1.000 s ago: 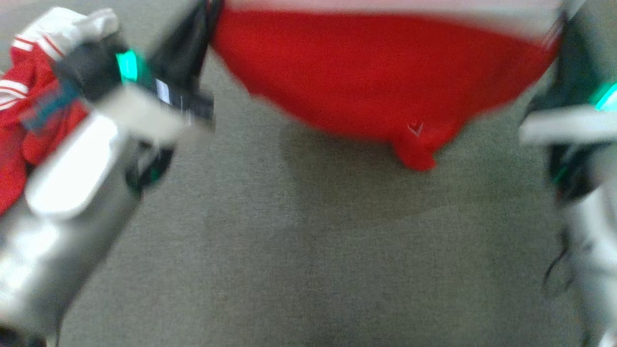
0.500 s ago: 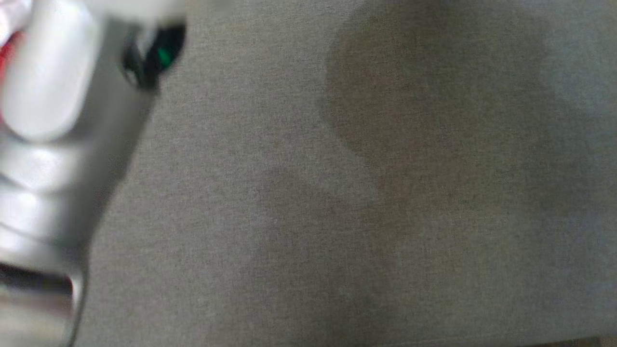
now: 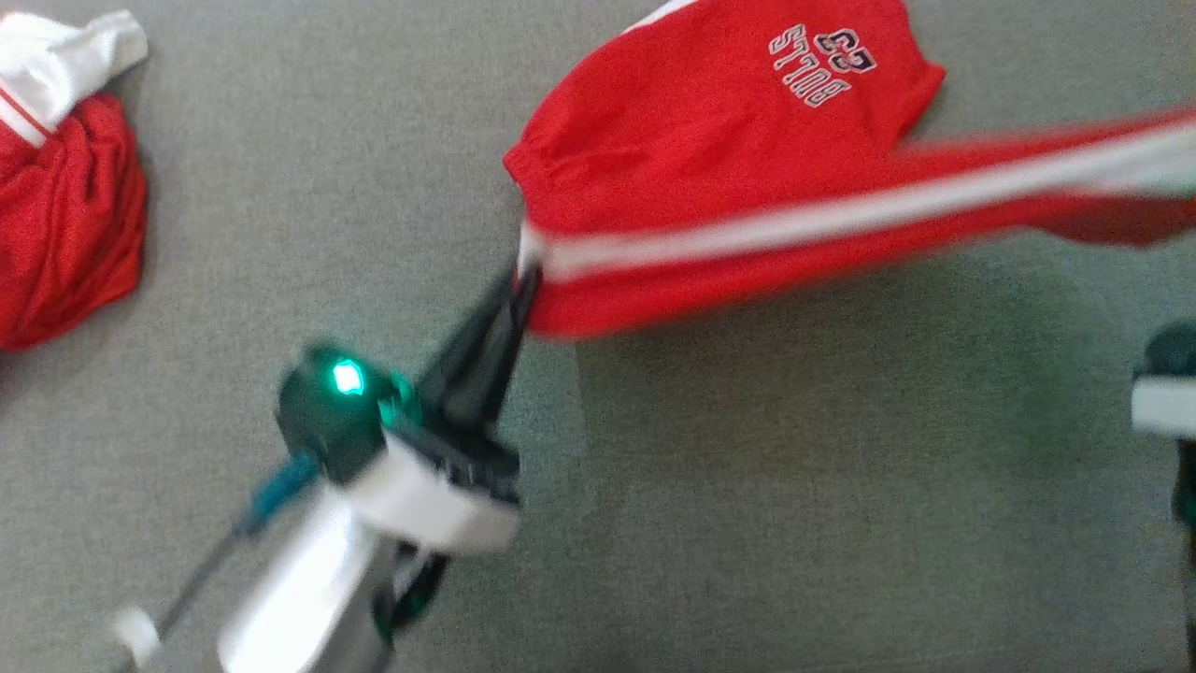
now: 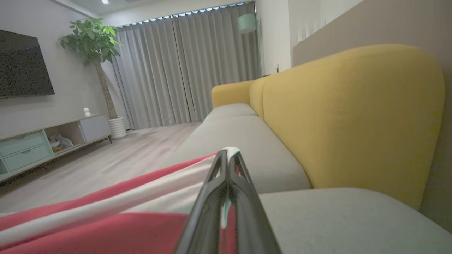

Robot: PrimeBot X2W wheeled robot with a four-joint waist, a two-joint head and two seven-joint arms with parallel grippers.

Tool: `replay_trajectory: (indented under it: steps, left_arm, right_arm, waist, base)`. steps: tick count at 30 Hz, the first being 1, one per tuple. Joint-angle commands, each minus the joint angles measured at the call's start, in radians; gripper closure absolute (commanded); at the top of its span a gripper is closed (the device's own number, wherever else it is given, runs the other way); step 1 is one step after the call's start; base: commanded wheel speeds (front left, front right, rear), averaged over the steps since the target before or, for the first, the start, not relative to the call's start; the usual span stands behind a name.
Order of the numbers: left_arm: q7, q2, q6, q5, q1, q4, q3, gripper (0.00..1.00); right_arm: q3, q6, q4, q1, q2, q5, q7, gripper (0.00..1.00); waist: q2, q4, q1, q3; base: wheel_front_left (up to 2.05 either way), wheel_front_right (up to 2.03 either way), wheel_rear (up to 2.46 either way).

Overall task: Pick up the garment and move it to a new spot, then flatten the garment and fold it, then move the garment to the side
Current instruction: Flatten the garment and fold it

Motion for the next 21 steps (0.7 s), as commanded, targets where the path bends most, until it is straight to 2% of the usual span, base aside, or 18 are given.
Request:
replay_trajectory:
  steps: [1, 6, 11, 15, 21]
  left_arm:
    - [-0.004, 0.004, 0.002, 0.022, 0.049, -0.034, 0.053, 1.00]
    - [-0.004, -0.019, 0.002, 0.068, 0.241, -0.054, 0.088, 1.00]
    - [-0.004, -0.031, 0.002, 0.103, 0.330, -0.095, 0.117, 1.00]
    - [-0.004, -0.050, 0.002, 0.107, 0.291, -0.109, 0.097, 1.00]
    - [-0.004, -0.096, 0.002, 0.070, 0.139, -0.057, 0.058, 1.00]
  right_arm:
    - [-0.011, -0.001, -0.063, 0.064, -0.007, 0.021, 0.015, 1.00]
    - [-0.022, -0.001, -0.154, 0.247, -0.022, 0.069, 0.061, 1.00]
    - [-0.076, -0.001, -0.230, 0.348, -0.023, 0.096, 0.080, 1.00]
    - [-0.095, -0.001, -0.232, 0.309, -0.012, 0.085, 0.098, 1.00]
    - [-0.071, -0.001, -0.164, 0.141, -0.017, 0.060, 0.161, 1.00]
  waist:
    - [0.0000, -0.004, 0.0002, -0.034]
    - [0.0000, -0.008, 0.0002, -0.085]
    - [0.0000, 0.007, 0.0002, -0.108]
    - [0.0000, 0.037, 0.0002, -0.090]
    - [0.0000, 0.085, 0.0002, -0.040]
  base:
    - [0.00, 0.00, 0.00]
    - [0.00, 0.00, 0.00]
    - [0.00, 0.00, 0.00]
    - [0.00, 0.00, 0.00]
    - [0.00, 0.00, 0.00]
